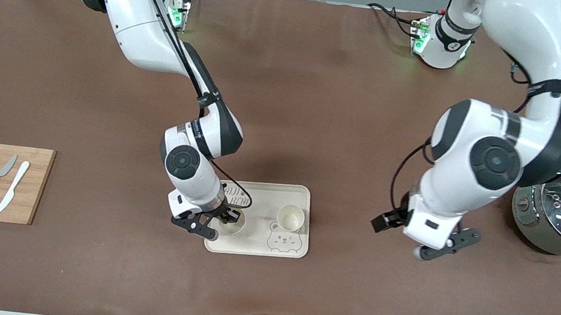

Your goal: Place white IKEA cup upright on tray with both arms

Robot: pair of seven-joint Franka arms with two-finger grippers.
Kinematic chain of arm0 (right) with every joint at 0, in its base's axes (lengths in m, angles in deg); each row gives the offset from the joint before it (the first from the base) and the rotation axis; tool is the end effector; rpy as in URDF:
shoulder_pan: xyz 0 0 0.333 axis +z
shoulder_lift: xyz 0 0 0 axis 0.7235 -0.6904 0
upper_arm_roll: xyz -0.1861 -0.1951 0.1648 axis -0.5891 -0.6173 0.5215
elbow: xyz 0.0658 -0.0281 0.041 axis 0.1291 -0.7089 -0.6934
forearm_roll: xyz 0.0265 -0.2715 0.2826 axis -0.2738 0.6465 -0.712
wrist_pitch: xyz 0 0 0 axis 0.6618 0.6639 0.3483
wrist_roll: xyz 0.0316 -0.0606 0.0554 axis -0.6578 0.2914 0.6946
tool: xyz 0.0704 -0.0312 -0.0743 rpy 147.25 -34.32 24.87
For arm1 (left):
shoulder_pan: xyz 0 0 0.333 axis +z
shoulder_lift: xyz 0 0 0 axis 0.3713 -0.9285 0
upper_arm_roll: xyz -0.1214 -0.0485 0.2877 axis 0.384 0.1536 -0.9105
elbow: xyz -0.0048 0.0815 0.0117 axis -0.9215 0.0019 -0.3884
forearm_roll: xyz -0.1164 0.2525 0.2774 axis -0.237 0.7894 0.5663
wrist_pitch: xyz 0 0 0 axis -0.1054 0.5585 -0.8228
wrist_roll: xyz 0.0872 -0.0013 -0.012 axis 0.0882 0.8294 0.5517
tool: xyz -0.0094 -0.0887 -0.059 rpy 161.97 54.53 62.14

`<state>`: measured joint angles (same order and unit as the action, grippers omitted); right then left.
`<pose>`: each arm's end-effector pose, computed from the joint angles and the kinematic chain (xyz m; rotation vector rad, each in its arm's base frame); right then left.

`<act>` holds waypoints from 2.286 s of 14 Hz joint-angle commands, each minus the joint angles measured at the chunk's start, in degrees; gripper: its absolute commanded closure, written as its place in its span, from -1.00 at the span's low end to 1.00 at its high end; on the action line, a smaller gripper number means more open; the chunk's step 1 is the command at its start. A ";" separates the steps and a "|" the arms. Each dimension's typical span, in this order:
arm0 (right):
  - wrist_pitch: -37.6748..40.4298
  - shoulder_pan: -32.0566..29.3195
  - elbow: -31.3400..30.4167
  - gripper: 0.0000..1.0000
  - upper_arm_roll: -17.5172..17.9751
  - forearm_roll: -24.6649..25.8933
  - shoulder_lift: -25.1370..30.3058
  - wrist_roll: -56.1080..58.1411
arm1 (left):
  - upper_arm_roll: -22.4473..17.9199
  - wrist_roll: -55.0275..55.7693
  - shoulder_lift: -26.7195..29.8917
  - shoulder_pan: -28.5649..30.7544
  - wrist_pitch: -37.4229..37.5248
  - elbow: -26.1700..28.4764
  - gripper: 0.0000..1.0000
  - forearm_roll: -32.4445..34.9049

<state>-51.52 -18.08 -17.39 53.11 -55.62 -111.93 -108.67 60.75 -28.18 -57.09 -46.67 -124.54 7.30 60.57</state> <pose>0.6886 0.3579 0.2260 -2.9592 0.4288 -0.2026 0.6907 -0.2322 0.4669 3.0353 0.6354 0.1254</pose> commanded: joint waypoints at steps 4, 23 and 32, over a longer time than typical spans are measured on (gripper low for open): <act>-0.72 0.39 0.61 0.43 -0.25 1.09 -0.60 -1.48 | 0.25 -12.76 8.57 4.92 5.63 4.59 -1.00 2.54; 33.86 -2.76 0.52 -1.00 0.01 0.03 22.66 4.49 | 0.60 -38.36 17.63 16.18 14.70 3.10 -1.00 2.72; 45.07 -16.98 -17.92 -1.00 -0.34 2.22 48.51 28.02 | 0.52 -38.36 17.54 16.44 16.19 2.31 -1.00 2.81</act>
<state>-4.89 -30.77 -26.84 51.88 -54.77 -70.44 -86.31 60.79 -65.97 -40.31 -30.72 -109.29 9.69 62.64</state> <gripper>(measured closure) 0.000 0.000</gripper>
